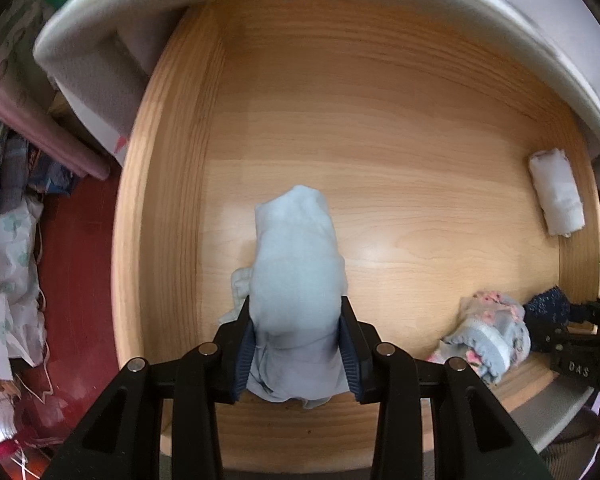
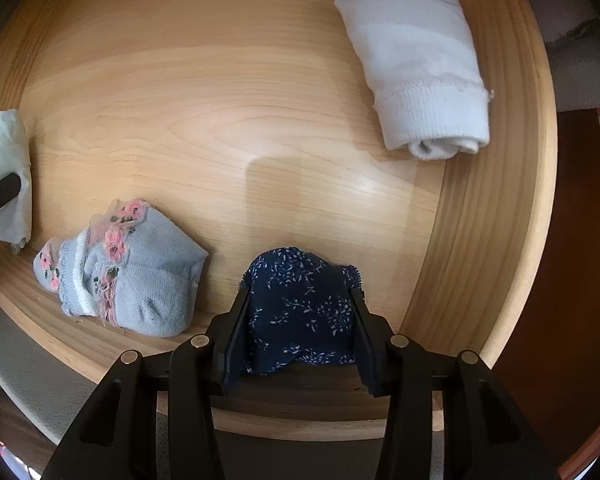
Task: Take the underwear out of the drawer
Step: 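Carry the light blue garment with the left gripper into the white box, then open the left gripper to release the light blue garment in the box, then withdraw the left gripper from the box back over the drawer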
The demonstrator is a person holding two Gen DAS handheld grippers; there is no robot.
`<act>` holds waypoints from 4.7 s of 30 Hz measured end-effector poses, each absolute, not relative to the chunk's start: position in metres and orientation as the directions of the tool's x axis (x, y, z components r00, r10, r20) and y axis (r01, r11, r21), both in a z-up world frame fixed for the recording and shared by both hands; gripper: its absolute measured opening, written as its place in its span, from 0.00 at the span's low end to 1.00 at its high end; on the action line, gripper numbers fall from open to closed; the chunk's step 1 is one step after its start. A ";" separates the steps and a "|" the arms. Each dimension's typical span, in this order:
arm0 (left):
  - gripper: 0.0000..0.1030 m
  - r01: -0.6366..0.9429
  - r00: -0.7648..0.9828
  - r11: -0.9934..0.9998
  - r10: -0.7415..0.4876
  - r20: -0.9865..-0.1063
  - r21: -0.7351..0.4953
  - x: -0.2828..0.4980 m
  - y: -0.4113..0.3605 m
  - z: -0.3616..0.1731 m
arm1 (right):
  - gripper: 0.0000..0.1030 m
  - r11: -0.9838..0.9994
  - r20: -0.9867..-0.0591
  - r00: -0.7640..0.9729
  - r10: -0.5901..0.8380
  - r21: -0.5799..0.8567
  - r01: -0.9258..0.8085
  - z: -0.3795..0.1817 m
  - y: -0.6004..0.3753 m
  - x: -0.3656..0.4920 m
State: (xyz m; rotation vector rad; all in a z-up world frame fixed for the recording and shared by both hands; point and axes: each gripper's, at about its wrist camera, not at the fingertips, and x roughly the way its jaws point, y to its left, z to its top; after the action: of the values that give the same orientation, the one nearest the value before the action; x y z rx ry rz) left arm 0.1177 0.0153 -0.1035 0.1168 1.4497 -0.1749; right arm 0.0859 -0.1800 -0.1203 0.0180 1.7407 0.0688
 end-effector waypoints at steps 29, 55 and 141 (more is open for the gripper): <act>0.36 0.310 0.613 0.947 -0.129 -0.779 0.087 0.148 -0.007 0.243 | 0.41 0.996 -0.984 -0.159 0.076 0.082 -0.035 -0.117 -0.183 0.076; 0.42 0.320 0.460 0.939 -0.041 -0.887 0.123 0.286 -0.092 0.107 | 0.42 0.995 -0.984 -0.158 0.086 0.092 -0.033 -0.114 -0.186 0.072; 0.51 0.137 0.465 0.990 -0.032 -0.885 0.036 0.072 0.024 -0.023 | 0.37 0.993 -0.992 0.075 0.099 0.103 0.055 -0.072 -0.208 0.068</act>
State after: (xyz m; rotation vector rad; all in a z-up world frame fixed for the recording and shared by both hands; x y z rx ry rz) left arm 0.0719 0.0245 -0.0227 0.1075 1.0827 -0.1044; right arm 0.0677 -0.2082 -0.0719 0.1244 1.4961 0.0333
